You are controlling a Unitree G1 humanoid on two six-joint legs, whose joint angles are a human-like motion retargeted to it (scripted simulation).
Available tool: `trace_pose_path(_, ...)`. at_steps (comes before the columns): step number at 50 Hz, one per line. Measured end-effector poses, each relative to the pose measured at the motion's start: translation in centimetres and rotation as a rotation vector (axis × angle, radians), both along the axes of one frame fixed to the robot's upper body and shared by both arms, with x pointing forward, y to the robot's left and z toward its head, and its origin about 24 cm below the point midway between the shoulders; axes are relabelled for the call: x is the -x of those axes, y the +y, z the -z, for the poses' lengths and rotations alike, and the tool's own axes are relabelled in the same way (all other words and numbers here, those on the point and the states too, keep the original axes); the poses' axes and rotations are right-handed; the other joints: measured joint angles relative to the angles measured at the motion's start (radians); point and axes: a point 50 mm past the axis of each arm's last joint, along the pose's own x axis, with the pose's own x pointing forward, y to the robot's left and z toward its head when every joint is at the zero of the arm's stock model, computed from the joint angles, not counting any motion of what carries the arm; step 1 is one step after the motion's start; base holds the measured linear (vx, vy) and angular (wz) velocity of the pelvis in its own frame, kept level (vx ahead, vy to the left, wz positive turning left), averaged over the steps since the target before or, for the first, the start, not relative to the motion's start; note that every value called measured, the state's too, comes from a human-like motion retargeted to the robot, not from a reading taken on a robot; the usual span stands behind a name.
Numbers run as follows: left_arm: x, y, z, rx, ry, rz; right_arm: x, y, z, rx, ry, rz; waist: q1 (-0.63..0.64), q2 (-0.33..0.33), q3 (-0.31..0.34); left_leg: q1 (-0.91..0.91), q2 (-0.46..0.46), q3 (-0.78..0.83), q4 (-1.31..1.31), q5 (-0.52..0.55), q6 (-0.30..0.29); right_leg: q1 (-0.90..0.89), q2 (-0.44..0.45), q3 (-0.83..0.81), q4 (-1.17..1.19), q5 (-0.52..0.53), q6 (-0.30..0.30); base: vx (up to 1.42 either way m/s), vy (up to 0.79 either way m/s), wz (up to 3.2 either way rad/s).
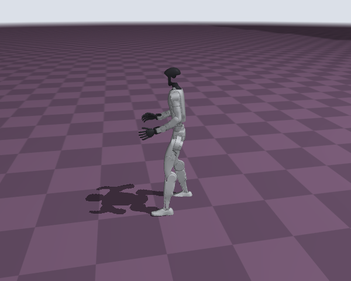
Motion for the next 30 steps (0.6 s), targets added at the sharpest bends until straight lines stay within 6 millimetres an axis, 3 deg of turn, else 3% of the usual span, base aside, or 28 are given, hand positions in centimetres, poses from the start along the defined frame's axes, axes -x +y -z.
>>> trace_pose_path(3,0.0,0.5,1.0,0.003,0.064,0.015,-0.2,-0.1,2.1,0.017,0.121,-0.009,-0.007,-0.001,0.003,-0.010,0.000,-0.003,0.021,-0.009,0.000,0.001,-0.001,0.000,-0.002,0.000,0.000,0.00,0.00,0.00)
trace_pose_path(7,0.0,1.3,3.2,-0.038,0.208,0.073,-0.1,-0.3,6.7,0.149,0.368,-0.041,-0.021,0.001,0.004,-0.025,0.003,-0.008,0.055,-0.026,-0.003,0.004,0.002,0.001,-0.002,0.000,-0.003,0.00,0.00,0.00)
trace_pose_path(10,0.3,1.8,5.1,-0.027,0.329,0.080,0.9,-1.0,10.4,0.301,0.582,-0.056,-0.027,0.007,0.007,-0.039,0.008,-0.011,0.084,-0.040,-0.003,0.004,0.005,0.003,-0.002,0.000,-0.006,0.00,0.00,0.00)
trace_pose_path(13,0.5,2.3,6.3,0.051,0.399,0.028,2.2,-2.5,12.4,0.331,0.717,0.017,-0.022,0.012,0.016,-0.057,0.010,-0.017,0.117,-0.054,0.003,0.005,0.007,0.003,-0.005,0.000,-0.008,0.00,0.00,0.00)
trace_pose_path(20,0.6,4.6,6.1,0.258,0.347,-0.121,4.1,-5.2,12.7,-0.024,0.729,0.283,-0.020,0.015,0.063,-0.105,0.006,-0.036,0.206,-0.099,0.010,0.006,0.003,-0.003,-0.004,0.002,-0.008,0.01,0.02,0.01)
trace_pose_path(27,2.0,8.0,4.7,0.288,0.236,-0.235,6.0,-6.5,13.7,-0.110,0.793,0.379,0.001,0.001,0.110,-0.100,-0.003,0.022,0.229,-0.124,0.016,-0.032,-0.023,0.043,0.046,0.000,-0.011,0.03,0.10,-0.35)
trace_pose_path(30,2.9,10.1,3.3,0.253,0.174,-0.289,6.2,-6.9,13.1,-0.124,0.764,0.355,0.029,-0.017,0.115,-0.083,-0.021,0.069,0.204,-0.124,0.020,-0.056,-0.049,0.077,0.063,-0.004,-0.014,0.07,0.16,-0.53)
